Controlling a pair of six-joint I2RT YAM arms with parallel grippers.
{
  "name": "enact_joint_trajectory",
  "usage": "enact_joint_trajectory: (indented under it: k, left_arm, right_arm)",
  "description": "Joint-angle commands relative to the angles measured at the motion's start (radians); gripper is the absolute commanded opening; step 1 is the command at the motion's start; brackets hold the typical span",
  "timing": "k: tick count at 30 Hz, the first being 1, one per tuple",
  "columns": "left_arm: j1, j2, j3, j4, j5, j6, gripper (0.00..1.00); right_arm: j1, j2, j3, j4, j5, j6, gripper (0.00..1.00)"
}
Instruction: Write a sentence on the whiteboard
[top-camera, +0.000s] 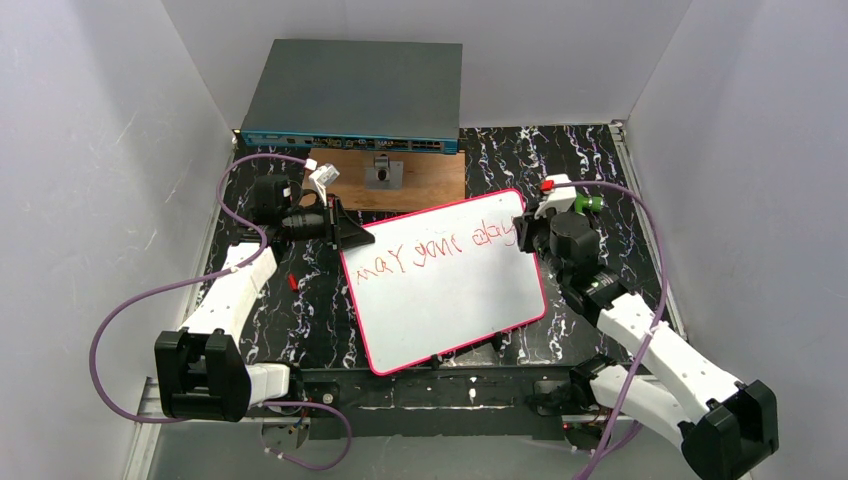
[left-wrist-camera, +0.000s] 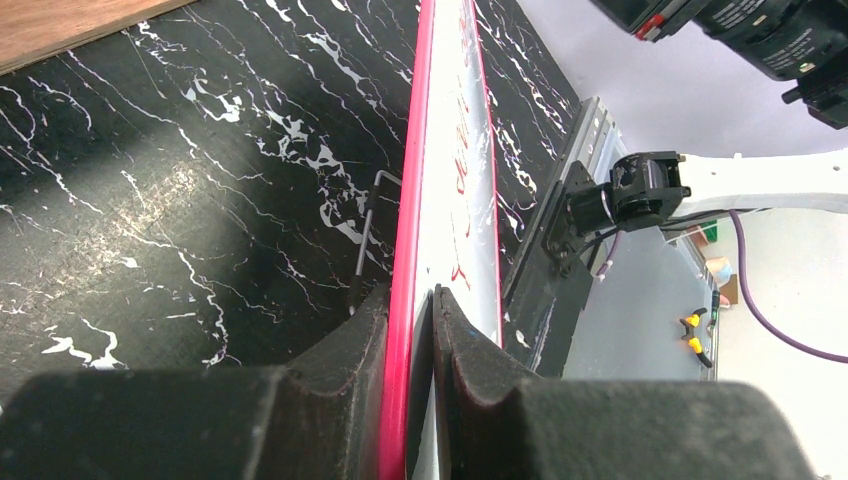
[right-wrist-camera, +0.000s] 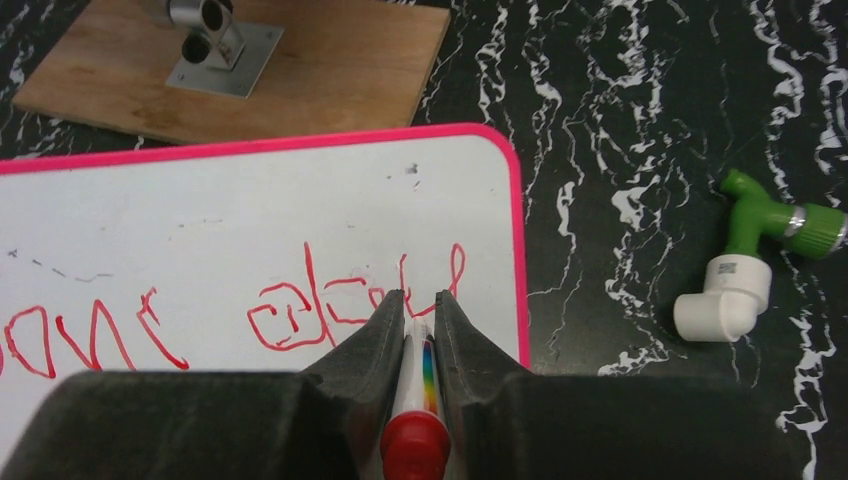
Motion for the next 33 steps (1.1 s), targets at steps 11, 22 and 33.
enact_joint_trajectory:
  k: [11, 22, 33]
  left_arm:
    - [-0.008, -0.022, -0.017, 0.004, -0.170, 0.146, 0.00]
    - [-0.007, -0.021, -0.017, 0.002, -0.170, 0.148, 0.00]
    - [-0.008, -0.024, -0.015, -0.002, -0.173, 0.150, 0.00]
  right_arm:
    - [-0.032, 0.076, 0.079, 0.066, 0.183, -0.071, 0.01]
    - [-0.048, 0.122, 0.100, 0.117, 0.147, -0.083, 0.01]
    - [-0.051, 0.192, 0.134, 0.158, 0.144, -0.085, 0.01]
